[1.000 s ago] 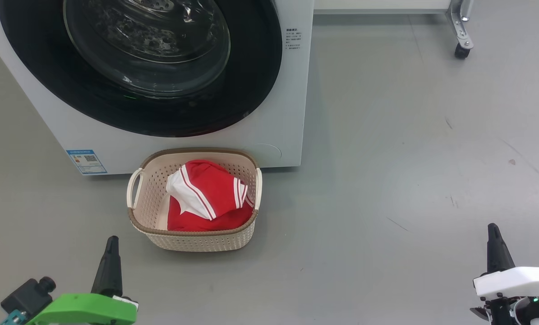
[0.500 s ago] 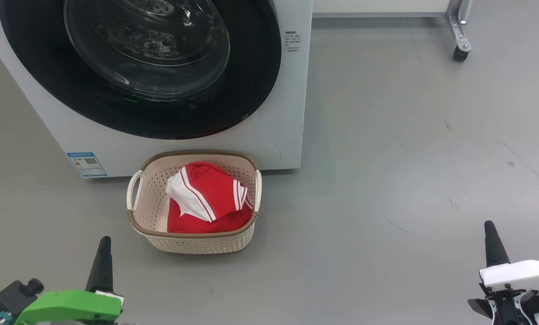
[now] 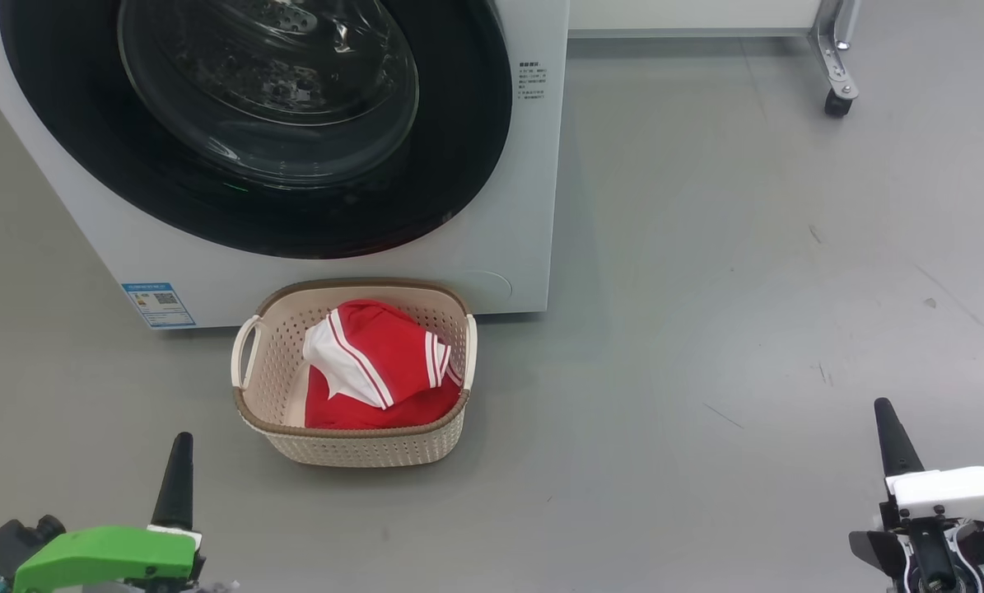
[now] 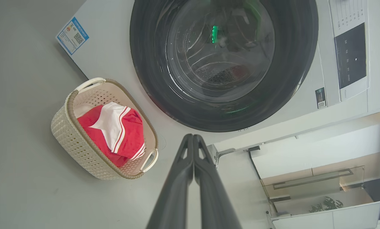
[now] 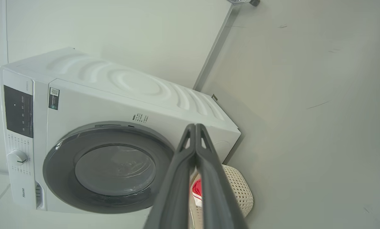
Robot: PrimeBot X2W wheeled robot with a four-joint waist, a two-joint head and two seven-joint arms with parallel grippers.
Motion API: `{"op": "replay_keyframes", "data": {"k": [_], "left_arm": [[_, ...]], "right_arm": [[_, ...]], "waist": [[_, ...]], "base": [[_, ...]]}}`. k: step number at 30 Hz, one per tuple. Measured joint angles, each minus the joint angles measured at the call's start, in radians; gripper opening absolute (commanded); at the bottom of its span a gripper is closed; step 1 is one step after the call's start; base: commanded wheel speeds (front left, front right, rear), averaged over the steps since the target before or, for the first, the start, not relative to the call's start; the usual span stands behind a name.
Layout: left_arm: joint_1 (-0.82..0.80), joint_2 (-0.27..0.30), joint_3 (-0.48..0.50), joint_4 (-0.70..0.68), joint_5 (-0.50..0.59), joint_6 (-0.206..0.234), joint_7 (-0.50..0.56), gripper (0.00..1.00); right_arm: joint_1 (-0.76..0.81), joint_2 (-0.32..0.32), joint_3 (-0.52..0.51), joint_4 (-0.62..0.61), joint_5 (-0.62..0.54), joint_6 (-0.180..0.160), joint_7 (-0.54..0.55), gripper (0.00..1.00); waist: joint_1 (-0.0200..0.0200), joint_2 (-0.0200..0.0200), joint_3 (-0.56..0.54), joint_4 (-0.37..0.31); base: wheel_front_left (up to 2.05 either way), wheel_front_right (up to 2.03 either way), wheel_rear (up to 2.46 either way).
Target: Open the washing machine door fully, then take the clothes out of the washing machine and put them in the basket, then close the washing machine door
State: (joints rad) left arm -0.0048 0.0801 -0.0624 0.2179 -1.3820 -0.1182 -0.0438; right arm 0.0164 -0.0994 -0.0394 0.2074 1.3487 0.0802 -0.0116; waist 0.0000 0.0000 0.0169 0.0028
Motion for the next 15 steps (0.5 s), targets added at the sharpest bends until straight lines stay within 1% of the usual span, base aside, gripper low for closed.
{"op": "replay_keyframes", "data": {"k": [15], "left_arm": [[-0.018, 0.011, 0.022, 0.022, -0.181, 0.000, 0.043, 0.00]], "right_arm": [[-0.039, 0.012, -0.022, 0.036, 0.181, 0.023, 0.045, 0.00]], "waist": [[0.0000, 0.0000, -0.008, -0.002]], "base": [[0.00, 0.00, 0.00]]}}
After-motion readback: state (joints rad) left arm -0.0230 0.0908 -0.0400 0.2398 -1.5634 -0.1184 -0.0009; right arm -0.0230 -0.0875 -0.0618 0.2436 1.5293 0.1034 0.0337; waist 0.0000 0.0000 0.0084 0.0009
